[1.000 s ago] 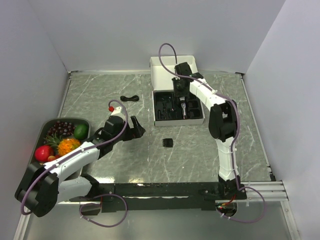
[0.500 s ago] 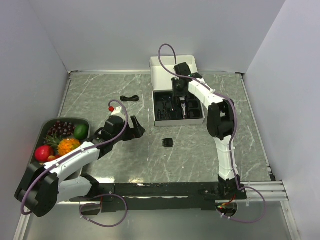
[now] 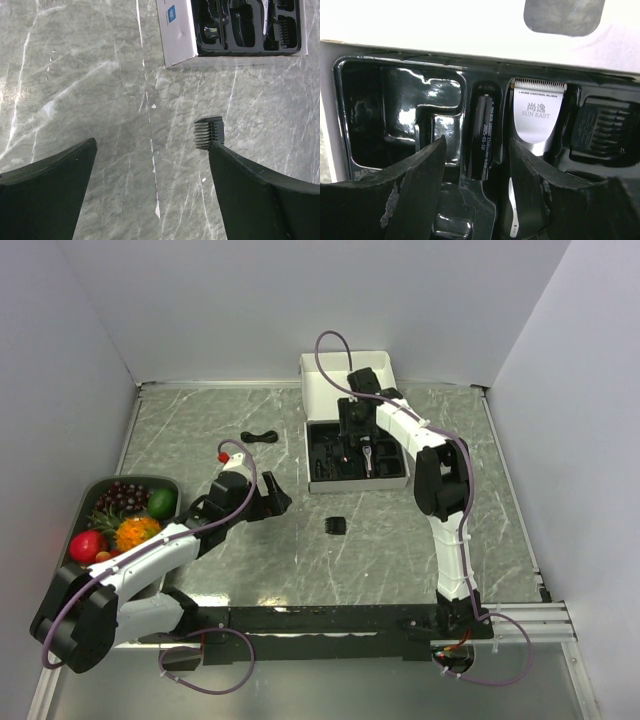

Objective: Sort the hair-cutting tools

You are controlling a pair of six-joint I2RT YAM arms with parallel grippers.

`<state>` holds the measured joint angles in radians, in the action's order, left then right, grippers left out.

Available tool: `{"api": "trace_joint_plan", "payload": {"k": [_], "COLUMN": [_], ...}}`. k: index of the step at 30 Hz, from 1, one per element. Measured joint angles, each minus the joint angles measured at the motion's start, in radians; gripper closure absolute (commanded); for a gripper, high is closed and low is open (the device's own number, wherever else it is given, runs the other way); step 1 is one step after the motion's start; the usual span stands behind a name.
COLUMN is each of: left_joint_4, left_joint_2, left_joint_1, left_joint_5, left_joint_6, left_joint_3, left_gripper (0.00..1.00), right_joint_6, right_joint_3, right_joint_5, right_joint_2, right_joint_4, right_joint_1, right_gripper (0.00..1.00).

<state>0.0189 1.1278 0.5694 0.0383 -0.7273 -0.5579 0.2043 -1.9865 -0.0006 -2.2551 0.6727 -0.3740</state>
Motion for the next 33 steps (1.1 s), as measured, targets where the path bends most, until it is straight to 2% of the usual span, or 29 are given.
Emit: {"api": "trace_joint_plan", "payload": {"k": [1,2,4,5,7,9,23,33], "left_joint_4": [0.000,0.000,0.000,0.000,0.000,0.000,0.000,0.003], "left_joint_2": [0.001,0.001,0.001,0.001,0.001,0.001,0.001,0.030], "left_joint_1": [0.001,0.002,0.002,0.002,0.002,0.002,0.003,0.005], "left_joint_5": [0.000,0.000,0.000,0.000,0.000,0.000,0.000,0.001], "left_joint_6": [0.000,0.000,0.000,0.000,0.000,0.000,0.001,0.001], "left_joint_3": [0.000,0.000,0.000,0.000,0.000,0.000,-0.003,-0.004], "left_gripper": [0.01,0.01,0.01,0.01,0.01,0.01,0.01,0.01], "right_joint_6": [0.000,0.000,-0.003,-0.002,-0.003,-0.001,0.003,0.004], "right_joint_3": [0.007,0.013,0.019,0.024,0.040,0.049,0.047,0.043], "right_joint_5": [0.006,0.012,0.021,0.027,0.039,0.047,0.084,0.068], "right_joint_2": [0.005,0.009,0.019,0.027,0.049,0.066,0.083,0.032], "right_joint_4": [0.000,0.001,0.000,-0.002,-0.006,-0.007,-0.015,-0.043], "right_joint_1": [-0.002,-0.004,-0.009,-0.010,-0.013,-0.014,-0.021,-0.021], "right_gripper": [0.45,0.54,0.65,0.77,0.91,1.00,1.00,1.00]}}
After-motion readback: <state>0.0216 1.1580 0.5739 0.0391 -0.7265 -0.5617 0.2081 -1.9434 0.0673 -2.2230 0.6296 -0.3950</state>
